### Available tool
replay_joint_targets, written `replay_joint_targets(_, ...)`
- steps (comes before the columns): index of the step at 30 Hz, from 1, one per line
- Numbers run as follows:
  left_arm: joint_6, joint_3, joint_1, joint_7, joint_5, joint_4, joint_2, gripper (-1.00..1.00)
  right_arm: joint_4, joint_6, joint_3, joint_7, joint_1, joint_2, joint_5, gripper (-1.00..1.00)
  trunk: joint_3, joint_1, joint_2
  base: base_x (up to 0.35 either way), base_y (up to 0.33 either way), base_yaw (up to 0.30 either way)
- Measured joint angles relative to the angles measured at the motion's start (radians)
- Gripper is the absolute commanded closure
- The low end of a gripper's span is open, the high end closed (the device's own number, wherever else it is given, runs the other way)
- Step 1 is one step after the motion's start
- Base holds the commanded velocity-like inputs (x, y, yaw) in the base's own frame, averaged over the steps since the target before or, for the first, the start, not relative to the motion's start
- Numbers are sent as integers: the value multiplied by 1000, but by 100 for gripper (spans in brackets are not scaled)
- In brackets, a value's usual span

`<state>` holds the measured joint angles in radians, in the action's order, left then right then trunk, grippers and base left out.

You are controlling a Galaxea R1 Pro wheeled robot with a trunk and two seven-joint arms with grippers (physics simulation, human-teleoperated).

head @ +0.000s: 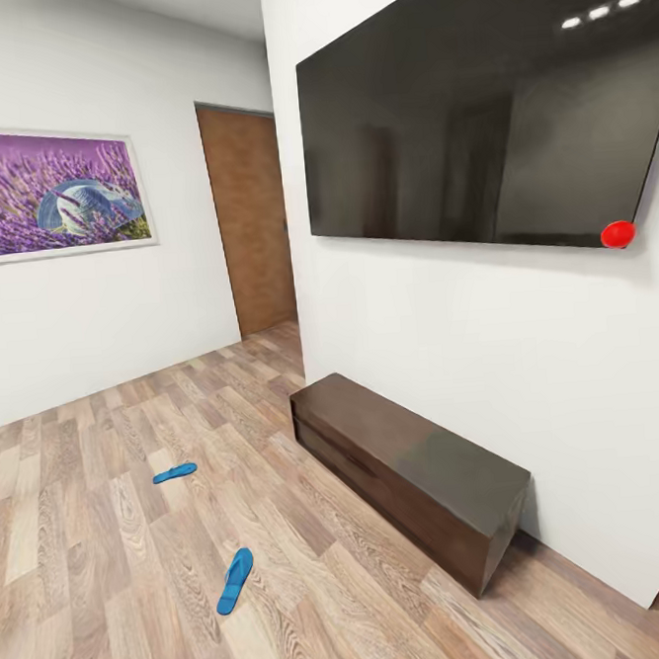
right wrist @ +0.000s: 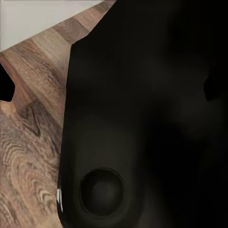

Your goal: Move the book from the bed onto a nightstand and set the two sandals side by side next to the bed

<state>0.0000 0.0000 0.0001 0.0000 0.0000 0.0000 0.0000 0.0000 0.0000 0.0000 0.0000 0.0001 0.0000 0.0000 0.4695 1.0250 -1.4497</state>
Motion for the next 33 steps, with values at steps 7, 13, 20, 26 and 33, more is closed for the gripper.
replay_joint_targets(7,-16,-1,-12,-1,-1,-11,-1,-100,-29,-36,0,13,-2,19,-2,-100,0,0,0,0,0,0)
replay_joint_targets(13,-16,-1,-12,-1,-1,-11,-1,-100,-29,-36,0,13,-2,19,-2,-100,0,0,0,0,0,0)
replay_joint_targets(20,-16,-1,-12,-1,-1,-11,-1,-100,-29,-36,0,13,-2,19,-2,-100,0,0,0,0,0,0)
replay_joint_targets(26,-16,-1,-12,-1,-1,-11,-1,-100,-29,-36,0,13,-2,19,-2,-100,0,0,0,0,0,0)
replay_joint_targets(33,-16,-1,-12,-1,-1,-11,-1,-100,-29,-36,0,13,-2,19,-2,-100,0,0,0,0,0,0)
